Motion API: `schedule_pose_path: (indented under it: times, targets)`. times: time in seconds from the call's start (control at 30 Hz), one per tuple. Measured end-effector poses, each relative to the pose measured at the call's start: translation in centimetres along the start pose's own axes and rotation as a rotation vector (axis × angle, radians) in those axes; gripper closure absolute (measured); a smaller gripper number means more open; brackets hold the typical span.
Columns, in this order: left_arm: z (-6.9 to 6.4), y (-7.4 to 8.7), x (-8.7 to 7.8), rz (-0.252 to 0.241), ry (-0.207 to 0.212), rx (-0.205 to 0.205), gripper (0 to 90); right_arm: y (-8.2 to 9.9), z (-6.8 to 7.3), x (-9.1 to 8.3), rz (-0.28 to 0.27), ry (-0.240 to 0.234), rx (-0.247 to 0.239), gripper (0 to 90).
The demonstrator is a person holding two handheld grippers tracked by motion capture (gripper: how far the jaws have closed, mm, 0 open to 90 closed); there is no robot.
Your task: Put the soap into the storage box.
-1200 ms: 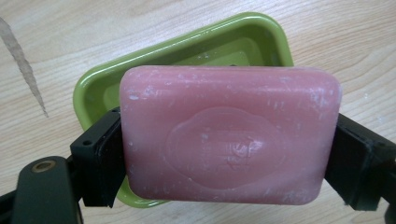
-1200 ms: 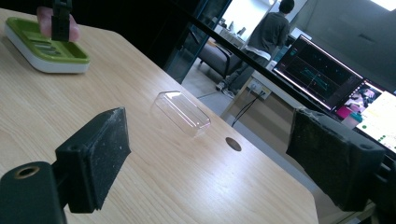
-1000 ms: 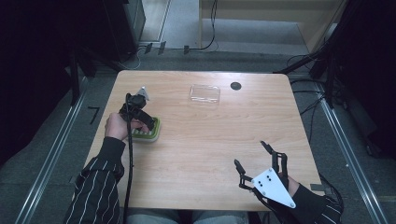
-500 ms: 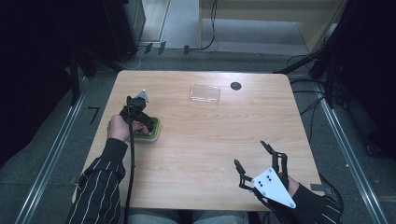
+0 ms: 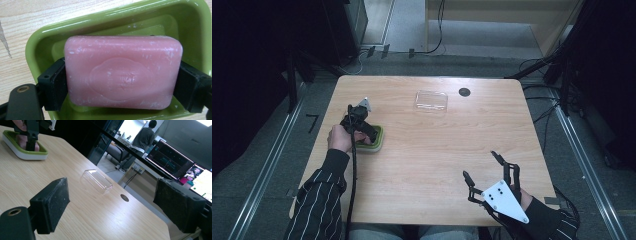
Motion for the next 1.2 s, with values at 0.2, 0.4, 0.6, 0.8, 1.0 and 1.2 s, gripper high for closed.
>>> schedule_pose_path:
  times: [0.2,0.4,0.6,0.8,1.0,1.2]
  targets:
    - [-0.2,-0.1,0.0,0.002,-0.012,-0.002,13.5,0.1,-0.1,-0.1,-0.001,0.007,0.007,13.2]
    - [-0.5,-0.1,-1.1,-0.035,-0.020,0.015,7.7,0.0,0.0,-0.2,-0.002,0.003,0.003,13.2]
    - [-0.8,0.0,-2.0,-0.042,-0.014,0.034,2.9,0.0,0.0,-0.2,-0.001,0.006,0.002,13.2]
    - [-0.9,0.4,-3.1,-0.050,-0.009,0.045,1.0,0.0,0.0,-0.2,-0.002,0.006,0.003,13.2]
    - [-1.3,1.1,-3.9,-0.046,0.003,0.067,0.4,0.0,0.0,-0.2,-0.001,0.006,0.000,13.2]
    - [-1.7,2.0,-4.5,-0.044,0.014,0.089,0.0,0.0,0.0,-0.2,-0.004,0.006,0.003,13.2]
Point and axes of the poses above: each handheld gripper's, and its own axes: x roughly forward along the jaws, y roughly out of its underside, z roughly to its left, the point moved 4 cm from there along x, roughly forward along the jaws, and after that the axes turned 1 degree about x, right-handed, at the moved point
